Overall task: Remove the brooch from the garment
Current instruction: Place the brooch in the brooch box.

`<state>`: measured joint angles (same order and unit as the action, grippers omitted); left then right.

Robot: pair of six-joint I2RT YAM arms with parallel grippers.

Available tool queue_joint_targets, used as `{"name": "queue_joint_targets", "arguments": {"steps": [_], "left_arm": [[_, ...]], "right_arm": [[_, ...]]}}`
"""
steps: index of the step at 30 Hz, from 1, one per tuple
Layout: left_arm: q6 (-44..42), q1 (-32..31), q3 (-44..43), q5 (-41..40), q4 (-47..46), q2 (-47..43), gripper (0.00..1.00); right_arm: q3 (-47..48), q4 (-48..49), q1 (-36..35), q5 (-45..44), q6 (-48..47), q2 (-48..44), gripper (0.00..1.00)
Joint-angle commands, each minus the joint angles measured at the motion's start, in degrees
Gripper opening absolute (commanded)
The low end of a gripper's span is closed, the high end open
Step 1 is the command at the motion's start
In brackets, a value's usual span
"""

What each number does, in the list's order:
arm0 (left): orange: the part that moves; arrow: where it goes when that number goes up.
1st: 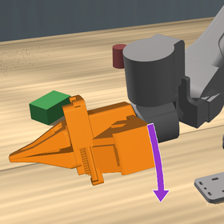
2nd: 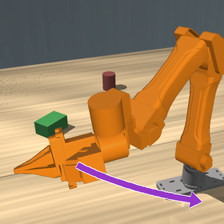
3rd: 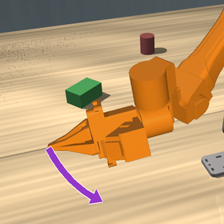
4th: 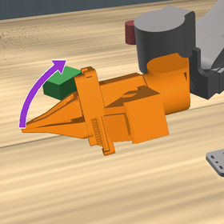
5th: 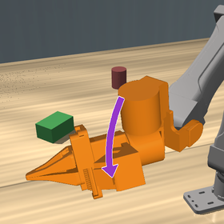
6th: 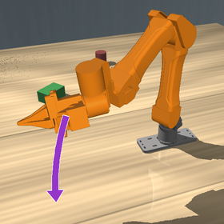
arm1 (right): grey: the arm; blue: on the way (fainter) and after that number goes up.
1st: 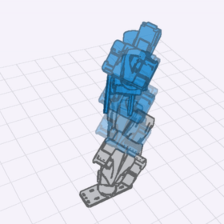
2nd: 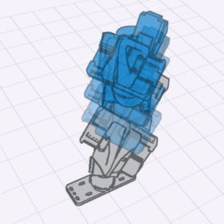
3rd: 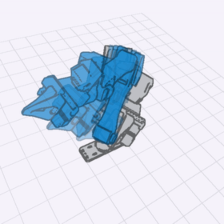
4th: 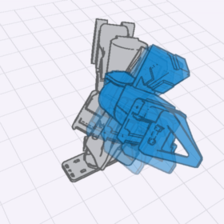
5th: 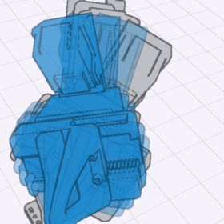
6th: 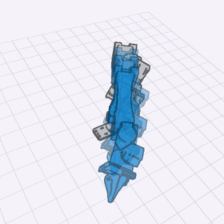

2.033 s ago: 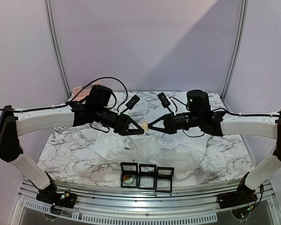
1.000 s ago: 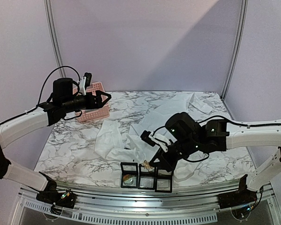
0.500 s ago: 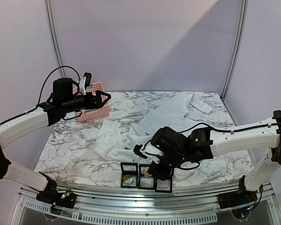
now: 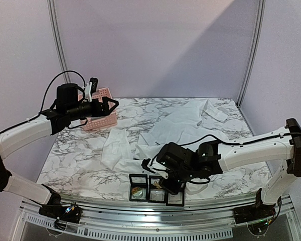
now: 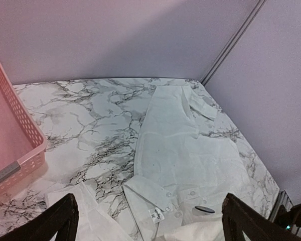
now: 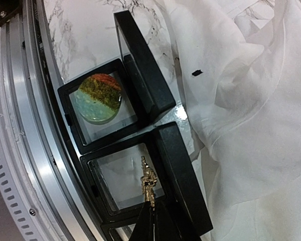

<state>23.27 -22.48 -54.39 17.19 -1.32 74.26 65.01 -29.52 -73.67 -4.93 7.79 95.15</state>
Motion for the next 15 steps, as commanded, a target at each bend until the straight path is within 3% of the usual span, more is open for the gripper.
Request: {"name": "queue_joint_targets", "arguments": {"steps": [1,15], "left_arm": [[-0.3,0.8,0.5,0.3,0.5,0.5,1.00],[-0.1,1.0,0.6,0.8,0.2,0.4,1.00]], "right_arm": [[2.0,-0.8,-0.7,-2.9,-1.0,2.3,0.01],[2.6,-1.2,-1.4,-4.9,-2.2,4.8,0.02]]}}
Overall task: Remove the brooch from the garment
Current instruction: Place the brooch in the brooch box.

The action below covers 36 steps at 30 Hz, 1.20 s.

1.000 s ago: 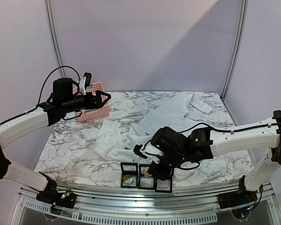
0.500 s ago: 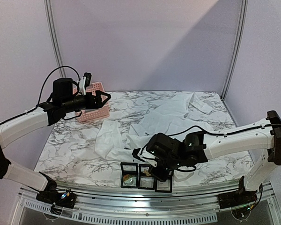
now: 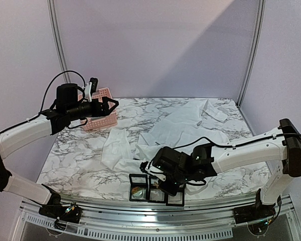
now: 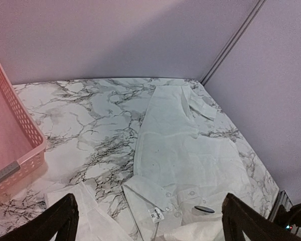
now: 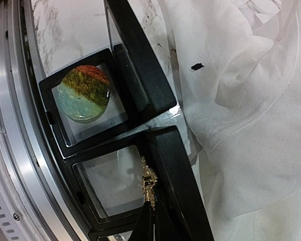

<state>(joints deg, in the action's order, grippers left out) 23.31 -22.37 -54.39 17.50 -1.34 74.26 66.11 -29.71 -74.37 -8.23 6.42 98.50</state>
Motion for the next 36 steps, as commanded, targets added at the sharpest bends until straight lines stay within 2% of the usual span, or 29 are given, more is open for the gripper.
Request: {"name": "queue_joint_targets", "arguments": {"steps": [1,13,19,31,36], "left_arm": [[-0.1,0.9,0.6,0.6,0.2,0.4,0.99],[0.2,1.2,0.8,0.7,0.0,0.3,0.99],[0.2,1.3,0.9,0.6,-0.1,0.3,1.00],[0.3,1.4,0.8,0.8,-0.1,0.7,1.00],[0.4,1.5,0.8,0.9,-0.1,0.9,1.00]], "right_arm": [[1.5,-1.2,-0.8,-2.0,-0.9,1.6,0.02],[1.5,-1.2,-1.1,-3.6,-0.9,2.4,0.06],[0.9,-0.4,-1.1,1.2,-1.1,2.0,0.05],[0.8,0.1,-1.2,5.5,-1.5,0.4,0.08],[0.3,0.6,-1.2,5.9,-1.4,-0.3,0.15]]}}
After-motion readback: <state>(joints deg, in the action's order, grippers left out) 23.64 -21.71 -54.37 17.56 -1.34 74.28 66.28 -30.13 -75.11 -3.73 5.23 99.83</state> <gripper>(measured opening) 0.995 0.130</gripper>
